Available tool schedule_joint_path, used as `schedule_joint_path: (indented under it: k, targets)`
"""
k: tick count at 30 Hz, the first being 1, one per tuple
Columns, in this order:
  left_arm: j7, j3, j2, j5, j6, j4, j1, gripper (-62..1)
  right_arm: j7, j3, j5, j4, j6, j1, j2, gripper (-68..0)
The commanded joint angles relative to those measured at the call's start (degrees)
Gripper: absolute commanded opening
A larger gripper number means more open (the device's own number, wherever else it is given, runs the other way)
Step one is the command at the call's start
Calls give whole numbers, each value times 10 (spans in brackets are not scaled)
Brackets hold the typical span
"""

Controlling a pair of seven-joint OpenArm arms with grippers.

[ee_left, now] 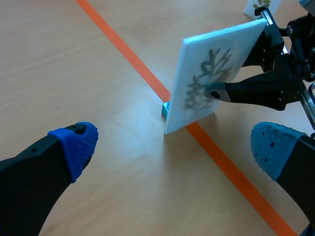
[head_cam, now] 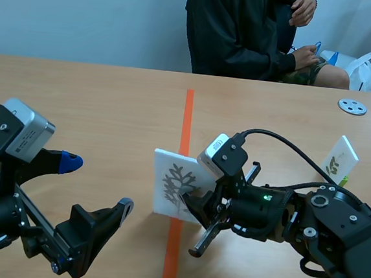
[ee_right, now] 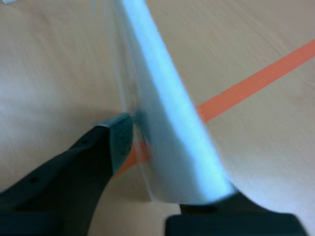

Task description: Sort the leaf by its shape. The table is split by an orange tape line. A compound leaf with several leaflets goes to the left side, a simple leaf with one blade goes to the right side. Return to the home posture when a red brick is placed on the table.

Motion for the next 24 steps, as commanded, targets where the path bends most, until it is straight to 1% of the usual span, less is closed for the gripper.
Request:
schedule_joint_path:
  k: [1,4,9,10,14,17,20,24]
  targets:
    - [-9,-3,2,-4,-1,16,-2,14,10,9,7,14,0,7,7,-620]
    - [-9,-3,2,-4,-1,16,-2,14,14,19,7,16,0,7,7,-657]
    - [-9,-3,2,-4,-1,16,-2,14,14,50,7,37,5,6,7,-656]
    - [-9,-3,2,-4,-1,16,-2,14,13,58,7,45,10,5,7,-656]
    - [-9,-3,2,-4,-1,16,-2,14,4,101,7,85,51,-3,7,-656]
    - [-9,-3,2,-4,-1,16,-2,14,-7,139,8,122,70,-19,7,-656]
    - [-9,-3,2,-4,-1,16,-2,14,-18,181,30,153,80,-41,7,-656]
    - [-9,-3,1,-4,-1,16,-2,14,-48,235,92,175,83,-66,8,-655]
